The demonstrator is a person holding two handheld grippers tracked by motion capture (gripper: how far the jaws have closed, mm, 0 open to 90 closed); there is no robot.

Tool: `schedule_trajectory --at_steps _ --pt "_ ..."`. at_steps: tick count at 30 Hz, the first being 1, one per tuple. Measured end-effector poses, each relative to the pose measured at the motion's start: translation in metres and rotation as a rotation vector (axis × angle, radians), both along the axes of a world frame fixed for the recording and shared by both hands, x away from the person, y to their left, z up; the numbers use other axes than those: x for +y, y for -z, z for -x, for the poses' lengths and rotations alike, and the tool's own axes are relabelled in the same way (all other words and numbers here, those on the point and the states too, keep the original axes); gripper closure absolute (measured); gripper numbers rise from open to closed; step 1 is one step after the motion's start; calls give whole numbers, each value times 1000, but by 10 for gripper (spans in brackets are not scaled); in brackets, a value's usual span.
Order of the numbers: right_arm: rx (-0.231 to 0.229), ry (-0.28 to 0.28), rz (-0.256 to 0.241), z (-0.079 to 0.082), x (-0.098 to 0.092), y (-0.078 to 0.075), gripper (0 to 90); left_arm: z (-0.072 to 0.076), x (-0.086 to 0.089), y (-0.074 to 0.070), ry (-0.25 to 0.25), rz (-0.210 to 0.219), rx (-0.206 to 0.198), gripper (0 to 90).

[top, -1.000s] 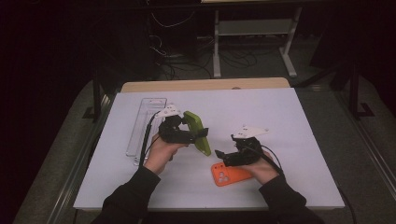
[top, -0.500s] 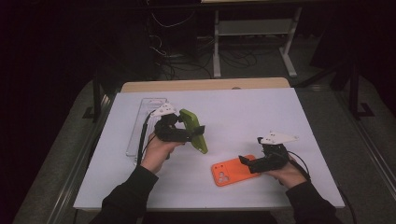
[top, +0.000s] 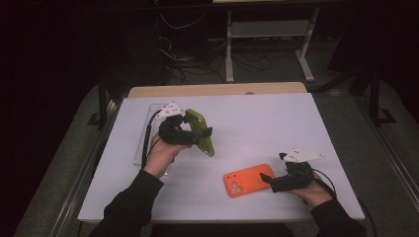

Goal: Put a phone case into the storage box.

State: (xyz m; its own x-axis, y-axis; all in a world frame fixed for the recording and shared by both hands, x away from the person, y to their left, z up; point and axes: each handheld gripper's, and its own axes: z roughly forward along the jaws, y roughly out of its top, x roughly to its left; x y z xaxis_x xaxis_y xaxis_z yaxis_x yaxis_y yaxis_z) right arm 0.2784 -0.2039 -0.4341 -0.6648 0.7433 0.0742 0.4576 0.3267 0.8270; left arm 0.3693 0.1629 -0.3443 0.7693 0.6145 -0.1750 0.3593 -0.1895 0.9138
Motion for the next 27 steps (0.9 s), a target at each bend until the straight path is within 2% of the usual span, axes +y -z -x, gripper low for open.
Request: schedule_trajectory --at_steps 9,21,24,27 --pt "-6 0 -1 -1 0 -1 0 -18 16 -23 -39 -23 -38 139" --pt "-7 -1 -3 -1 -1 -1 0 -49 42 -43 -157 -66 -72 139" --pt "-8 1 -4 -1 -1 -2 0 -59 49 -50 -194 -96 -95 139" --pt "-6 6 -4 -1 -2 -2 0 -68 55 -55 -241 -95 -100 139"
